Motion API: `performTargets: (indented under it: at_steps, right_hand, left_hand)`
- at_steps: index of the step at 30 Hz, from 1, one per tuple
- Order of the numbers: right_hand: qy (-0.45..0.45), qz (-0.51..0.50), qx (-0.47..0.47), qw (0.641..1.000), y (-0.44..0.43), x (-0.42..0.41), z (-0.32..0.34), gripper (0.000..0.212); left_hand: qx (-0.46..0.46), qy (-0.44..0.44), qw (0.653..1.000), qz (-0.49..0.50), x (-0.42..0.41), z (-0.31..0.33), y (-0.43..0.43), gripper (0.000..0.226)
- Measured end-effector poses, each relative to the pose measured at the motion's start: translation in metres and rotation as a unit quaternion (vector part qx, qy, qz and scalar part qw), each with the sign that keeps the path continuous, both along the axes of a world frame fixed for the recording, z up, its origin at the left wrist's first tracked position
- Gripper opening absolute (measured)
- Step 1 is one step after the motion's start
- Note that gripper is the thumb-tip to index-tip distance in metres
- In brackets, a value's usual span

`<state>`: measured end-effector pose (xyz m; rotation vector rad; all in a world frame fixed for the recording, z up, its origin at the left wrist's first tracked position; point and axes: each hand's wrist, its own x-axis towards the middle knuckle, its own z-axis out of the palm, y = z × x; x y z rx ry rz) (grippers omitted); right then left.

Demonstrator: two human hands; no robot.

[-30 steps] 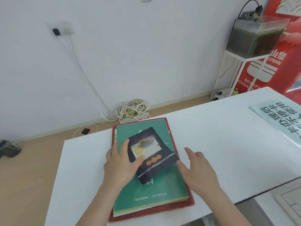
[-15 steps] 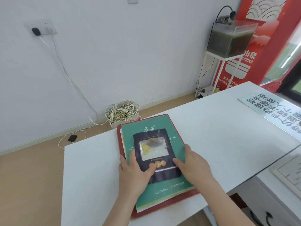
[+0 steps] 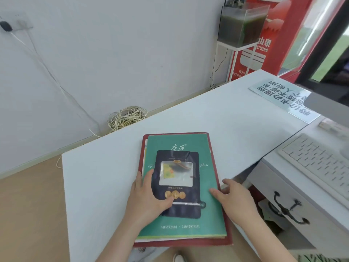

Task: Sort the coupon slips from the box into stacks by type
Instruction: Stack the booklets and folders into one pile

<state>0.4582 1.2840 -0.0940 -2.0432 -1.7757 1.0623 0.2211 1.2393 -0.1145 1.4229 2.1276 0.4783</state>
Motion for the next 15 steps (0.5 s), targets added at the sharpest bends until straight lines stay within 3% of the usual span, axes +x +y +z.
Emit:
performTargets:
  at_steps: [3, 8, 11, 13, 15]
  right_hand:
    - [0.046, -0.005, -0.039, 0.998, -0.023, 0.031, -0.013, 0.038]
    - [0.204, -0.033, -0.129, 0.97, -0.055, 0.068, -0.017, 0.031]
    - [0.221, -0.017, -0.133, 0.966, -0.064, 0.077, -0.022, 0.032]
    - [0.221, -0.009, -0.13, 0.967, -0.066, 0.078, -0.02, 0.034]
    - [0.219, -0.006, -0.143, 0.965, -0.066, 0.076, -0.017, 0.035]
  left_hand:
    - [0.01, -0.007, 1.0, -0.014, 0.024, 0.002, -0.029, 0.101]
    - [0.006, -0.081, 0.996, 0.037, 0.059, 0.008, -0.071, 0.099]
    - [0.029, -0.053, 0.991, 0.123, 0.066, 0.012, -0.106, 0.07]
    - [-0.012, -0.019, 0.989, 0.145, 0.069, 0.015, -0.136, 0.053]
    - [-0.034, -0.126, 0.977, 0.17, 0.073, 0.019, -0.158, 0.038]
